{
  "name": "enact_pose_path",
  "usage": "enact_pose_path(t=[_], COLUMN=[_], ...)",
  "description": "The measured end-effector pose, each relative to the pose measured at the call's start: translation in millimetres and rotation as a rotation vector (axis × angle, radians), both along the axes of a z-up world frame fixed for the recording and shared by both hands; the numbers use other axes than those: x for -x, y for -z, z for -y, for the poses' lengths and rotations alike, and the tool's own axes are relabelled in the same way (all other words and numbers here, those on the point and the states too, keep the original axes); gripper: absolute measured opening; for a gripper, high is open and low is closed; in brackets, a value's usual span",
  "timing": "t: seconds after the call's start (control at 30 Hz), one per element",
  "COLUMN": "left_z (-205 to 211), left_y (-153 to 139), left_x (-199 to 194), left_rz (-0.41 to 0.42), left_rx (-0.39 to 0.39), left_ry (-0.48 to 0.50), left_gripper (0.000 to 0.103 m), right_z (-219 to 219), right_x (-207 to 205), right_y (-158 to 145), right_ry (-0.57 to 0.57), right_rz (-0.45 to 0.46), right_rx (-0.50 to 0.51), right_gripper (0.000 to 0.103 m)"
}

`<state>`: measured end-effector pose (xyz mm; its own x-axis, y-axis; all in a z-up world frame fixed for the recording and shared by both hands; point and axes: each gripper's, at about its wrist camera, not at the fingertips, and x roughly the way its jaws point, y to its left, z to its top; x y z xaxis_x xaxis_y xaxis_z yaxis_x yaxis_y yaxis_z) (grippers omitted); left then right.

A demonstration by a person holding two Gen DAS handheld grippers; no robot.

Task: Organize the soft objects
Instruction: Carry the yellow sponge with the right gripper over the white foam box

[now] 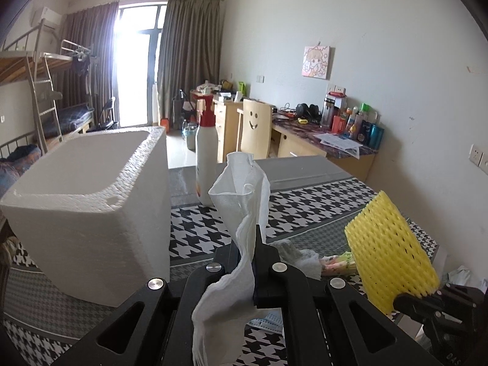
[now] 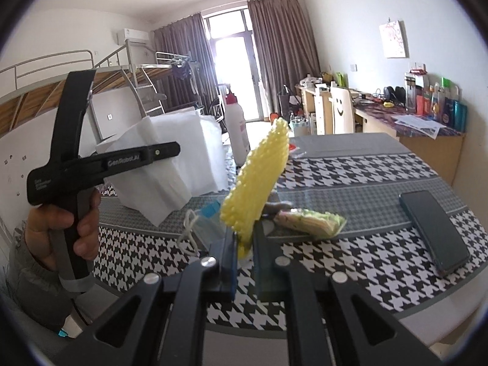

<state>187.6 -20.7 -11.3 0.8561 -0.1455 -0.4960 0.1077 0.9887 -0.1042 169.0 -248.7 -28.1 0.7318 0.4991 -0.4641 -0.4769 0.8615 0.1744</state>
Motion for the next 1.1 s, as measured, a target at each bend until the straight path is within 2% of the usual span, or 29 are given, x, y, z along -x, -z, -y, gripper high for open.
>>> enact_pose_path(t=[0.47,0.73,1.1], left_z=[-11.9,-15.9,-23.3], left_y=[-21.1,-31.2,-44.9], left_x=[18.0,22.4,22.7], left_rz=[0.054,0.072,0.1], left_rx=[-0.031,-0.058,-0.057], left_ry=[-0.006,-0.005,-0.016], left_gripper=[0.004,0.004,0.004], right_z=[-16.4,-13.3,-24.3], right_x=[-6.4,-9.6,-21.8], right_y=[-18.0,-31.2,-48.8], right_ry=[-0.038,-0.022,-0.037], right_rz=[0.044,0.072,0.106], right_rx=[0.006,0.01,0.013], right_gripper=[0.011,0.011,0.011])
